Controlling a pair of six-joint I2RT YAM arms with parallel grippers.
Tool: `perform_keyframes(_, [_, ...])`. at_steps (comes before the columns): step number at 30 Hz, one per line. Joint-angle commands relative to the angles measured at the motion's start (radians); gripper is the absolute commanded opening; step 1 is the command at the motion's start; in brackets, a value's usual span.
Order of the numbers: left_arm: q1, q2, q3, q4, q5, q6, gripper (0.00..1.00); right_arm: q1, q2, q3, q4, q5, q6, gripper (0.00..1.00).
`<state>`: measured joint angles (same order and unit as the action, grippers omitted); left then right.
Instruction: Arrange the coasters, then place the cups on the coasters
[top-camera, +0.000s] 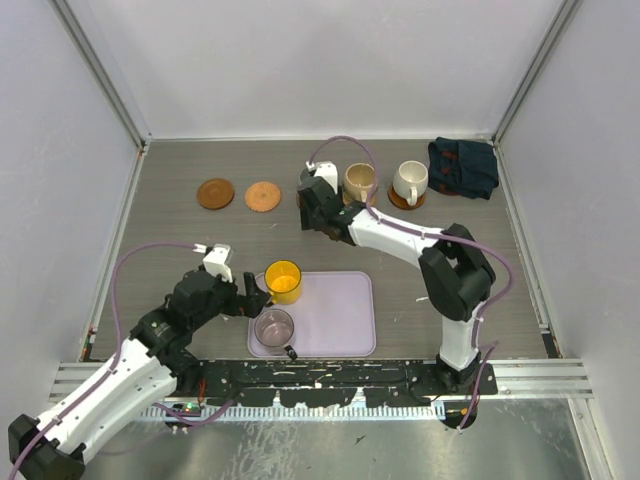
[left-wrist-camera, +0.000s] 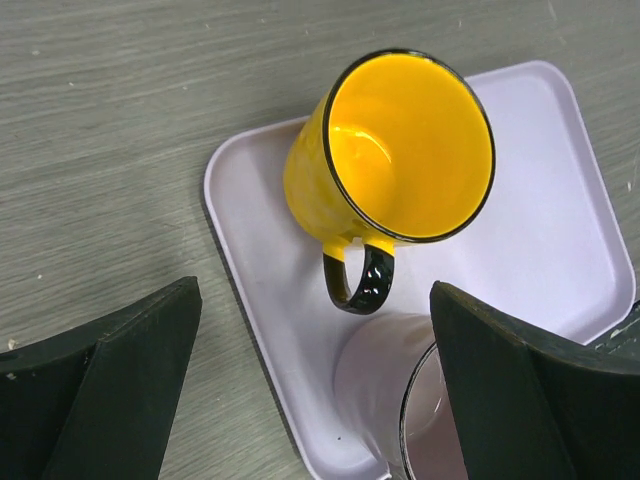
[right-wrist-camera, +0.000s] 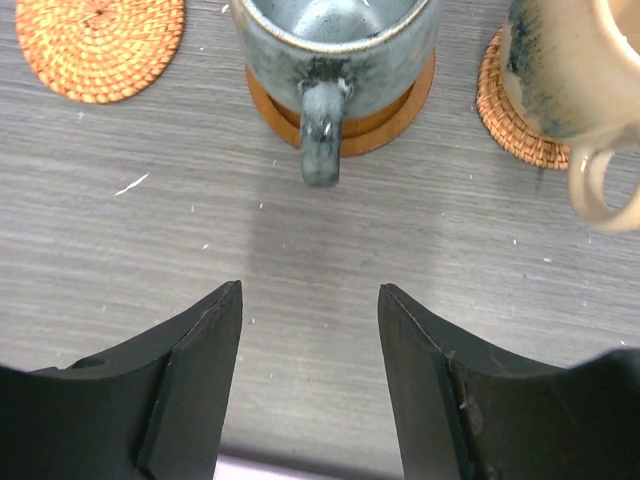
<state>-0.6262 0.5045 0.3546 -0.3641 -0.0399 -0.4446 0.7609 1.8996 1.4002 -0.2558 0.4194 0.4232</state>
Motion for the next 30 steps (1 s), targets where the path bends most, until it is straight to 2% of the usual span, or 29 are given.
perform_keyframes(1, [0.004, 0.074, 0.038, 0.077, 0.061, 0.04, 0.98, 0.021, -0.162, -0.08, 0.077, 0.046, 0.017, 0.62])
perform_keyframes(13, [0.004, 0.234, 0.074, 0.135, 0.079, 0.038, 1.0, 0.022, -0.509, -0.354, 0.141, 0.107, 0.01, 0.61])
perform_keyframes(17, [0.004, 0.294, 0.09, 0.167, 0.096, 0.04, 0.9, 0.023, -0.583, -0.405, 0.138, 0.12, 0.006, 0.61])
perform_keyframes(21, [0.004, 0.355, 0.103, 0.199, 0.116, 0.035, 0.86, 0.022, -0.635, -0.448, 0.139, 0.126, 0.01, 0.61])
perform_keyframes(25, [0.004, 0.411, 0.114, 0.221, 0.138, 0.031, 0.72, 0.022, -0.669, -0.475, 0.136, 0.125, 0.014, 0.61])
perform_keyframes(27, [0.002, 0.433, 0.118, 0.229, 0.149, 0.028, 0.68, 0.022, -0.68, -0.483, 0.135, 0.125, 0.015, 0.61])
perform_keyframes(30, [0.001, 0.465, 0.125, 0.237, 0.166, 0.026, 0.55, 0.022, -0.689, -0.493, 0.137, 0.122, 0.02, 0.61])
